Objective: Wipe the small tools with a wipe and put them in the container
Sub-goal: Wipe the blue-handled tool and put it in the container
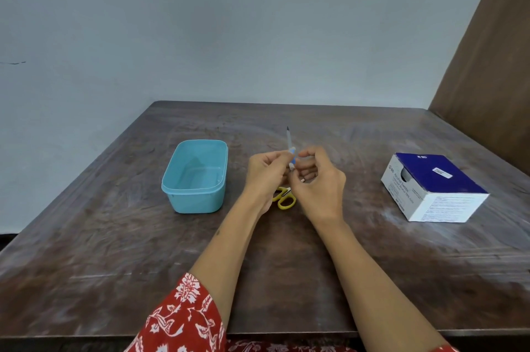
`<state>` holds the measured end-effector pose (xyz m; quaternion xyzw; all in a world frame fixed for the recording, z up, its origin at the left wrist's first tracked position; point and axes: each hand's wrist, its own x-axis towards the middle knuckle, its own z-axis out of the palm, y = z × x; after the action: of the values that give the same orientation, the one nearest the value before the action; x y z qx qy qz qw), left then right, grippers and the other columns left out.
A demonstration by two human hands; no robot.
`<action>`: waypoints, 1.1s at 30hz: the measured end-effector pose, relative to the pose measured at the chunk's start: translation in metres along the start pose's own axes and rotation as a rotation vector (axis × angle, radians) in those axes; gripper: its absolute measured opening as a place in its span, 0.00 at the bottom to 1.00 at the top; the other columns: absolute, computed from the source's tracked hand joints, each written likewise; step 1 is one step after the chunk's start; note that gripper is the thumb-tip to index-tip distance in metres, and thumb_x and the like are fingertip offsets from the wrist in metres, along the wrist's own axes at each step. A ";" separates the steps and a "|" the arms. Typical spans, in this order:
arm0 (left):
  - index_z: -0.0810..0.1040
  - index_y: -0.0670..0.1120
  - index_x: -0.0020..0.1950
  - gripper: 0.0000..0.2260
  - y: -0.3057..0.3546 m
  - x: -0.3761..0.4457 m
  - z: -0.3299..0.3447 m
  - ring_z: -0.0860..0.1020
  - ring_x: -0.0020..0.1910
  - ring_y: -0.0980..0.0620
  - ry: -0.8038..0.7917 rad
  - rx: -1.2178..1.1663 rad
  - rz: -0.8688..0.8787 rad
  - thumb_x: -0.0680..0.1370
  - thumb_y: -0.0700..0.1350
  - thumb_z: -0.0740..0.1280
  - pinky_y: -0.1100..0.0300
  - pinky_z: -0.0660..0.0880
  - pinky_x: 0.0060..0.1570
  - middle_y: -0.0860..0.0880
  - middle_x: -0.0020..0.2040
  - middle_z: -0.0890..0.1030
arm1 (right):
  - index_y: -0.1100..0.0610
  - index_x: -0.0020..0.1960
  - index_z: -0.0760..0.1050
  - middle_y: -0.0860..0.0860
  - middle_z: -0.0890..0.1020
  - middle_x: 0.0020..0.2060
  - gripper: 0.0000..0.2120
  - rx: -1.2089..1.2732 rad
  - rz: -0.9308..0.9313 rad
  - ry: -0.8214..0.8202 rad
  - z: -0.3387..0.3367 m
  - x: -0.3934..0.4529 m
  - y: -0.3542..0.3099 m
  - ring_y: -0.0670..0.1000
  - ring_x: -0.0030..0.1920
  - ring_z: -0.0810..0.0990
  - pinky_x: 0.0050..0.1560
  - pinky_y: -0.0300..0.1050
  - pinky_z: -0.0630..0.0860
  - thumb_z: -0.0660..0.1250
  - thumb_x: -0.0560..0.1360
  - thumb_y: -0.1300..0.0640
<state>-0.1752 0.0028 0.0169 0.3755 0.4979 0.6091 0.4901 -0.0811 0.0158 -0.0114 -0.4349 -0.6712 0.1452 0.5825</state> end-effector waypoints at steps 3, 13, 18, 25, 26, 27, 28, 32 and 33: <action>0.79 0.34 0.53 0.10 -0.001 -0.001 0.001 0.81 0.40 0.48 -0.009 0.020 0.006 0.76 0.39 0.67 0.55 0.80 0.45 0.36 0.46 0.82 | 0.55 0.47 0.74 0.44 0.79 0.33 0.11 0.004 0.020 0.022 0.001 0.001 0.001 0.42 0.35 0.79 0.37 0.28 0.73 0.70 0.69 0.65; 0.80 0.34 0.50 0.10 -0.001 -0.001 0.000 0.80 0.38 0.47 0.039 -0.021 -0.003 0.76 0.42 0.67 0.60 0.79 0.38 0.37 0.43 0.80 | 0.54 0.53 0.72 0.42 0.78 0.32 0.17 0.030 0.052 -0.031 0.000 0.000 -0.001 0.39 0.34 0.78 0.35 0.25 0.71 0.71 0.68 0.65; 0.78 0.34 0.55 0.10 -0.001 -0.001 -0.001 0.82 0.42 0.45 0.013 -0.056 -0.030 0.76 0.37 0.67 0.59 0.82 0.40 0.38 0.46 0.82 | 0.53 0.54 0.70 0.41 0.79 0.35 0.15 0.085 0.123 0.023 -0.003 0.000 -0.003 0.41 0.38 0.80 0.40 0.33 0.77 0.71 0.72 0.62; 0.80 0.35 0.53 0.08 0.003 0.001 -0.003 0.81 0.46 0.43 0.046 -0.048 -0.043 0.76 0.37 0.66 0.54 0.80 0.44 0.38 0.47 0.82 | 0.54 0.44 0.66 0.52 0.82 0.30 0.13 0.331 0.354 -0.084 -0.006 0.002 -0.009 0.44 0.27 0.78 0.30 0.34 0.73 0.67 0.70 0.68; 0.79 0.35 0.53 0.08 0.004 0.000 -0.004 0.81 0.43 0.46 0.035 -0.080 -0.045 0.76 0.36 0.65 0.56 0.81 0.41 0.40 0.45 0.82 | 0.53 0.44 0.66 0.53 0.81 0.30 0.13 0.393 0.401 -0.100 -0.006 0.003 -0.009 0.45 0.27 0.77 0.31 0.36 0.73 0.65 0.70 0.69; 0.79 0.34 0.53 0.08 0.005 0.000 -0.004 0.81 0.40 0.48 0.020 -0.113 -0.048 0.77 0.36 0.65 0.59 0.81 0.37 0.42 0.43 0.82 | 0.53 0.44 0.66 0.54 0.81 0.30 0.14 0.482 0.456 -0.109 -0.006 0.004 -0.010 0.47 0.28 0.77 0.32 0.38 0.74 0.64 0.71 0.70; 0.78 0.33 0.54 0.09 0.005 0.000 -0.004 0.81 0.38 0.50 0.006 -0.138 -0.048 0.77 0.35 0.64 0.60 0.81 0.36 0.43 0.43 0.82 | 0.54 0.45 0.67 0.54 0.81 0.31 0.13 0.589 0.518 -0.113 -0.007 0.006 -0.010 0.49 0.30 0.78 0.33 0.40 0.75 0.64 0.71 0.71; 0.78 0.32 0.54 0.09 0.006 0.000 -0.004 0.81 0.40 0.50 -0.010 -0.156 -0.028 0.77 0.34 0.64 0.61 0.80 0.39 0.44 0.44 0.82 | 0.56 0.46 0.69 0.53 0.82 0.32 0.12 0.926 0.675 -0.175 -0.010 0.010 -0.013 0.49 0.33 0.80 0.37 0.43 0.78 0.65 0.72 0.72; 0.79 0.33 0.52 0.08 0.006 0.000 -0.005 0.81 0.40 0.49 -0.006 -0.166 -0.028 0.77 0.34 0.64 0.60 0.80 0.39 0.44 0.43 0.82 | 0.56 0.46 0.69 0.54 0.82 0.32 0.12 0.960 0.691 -0.199 -0.011 0.010 -0.013 0.49 0.33 0.80 0.36 0.43 0.77 0.65 0.72 0.72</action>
<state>-0.1815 0.0015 0.0221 0.3284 0.4494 0.6400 0.5297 -0.0763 0.0127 0.0075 -0.3006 -0.4016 0.6530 0.5674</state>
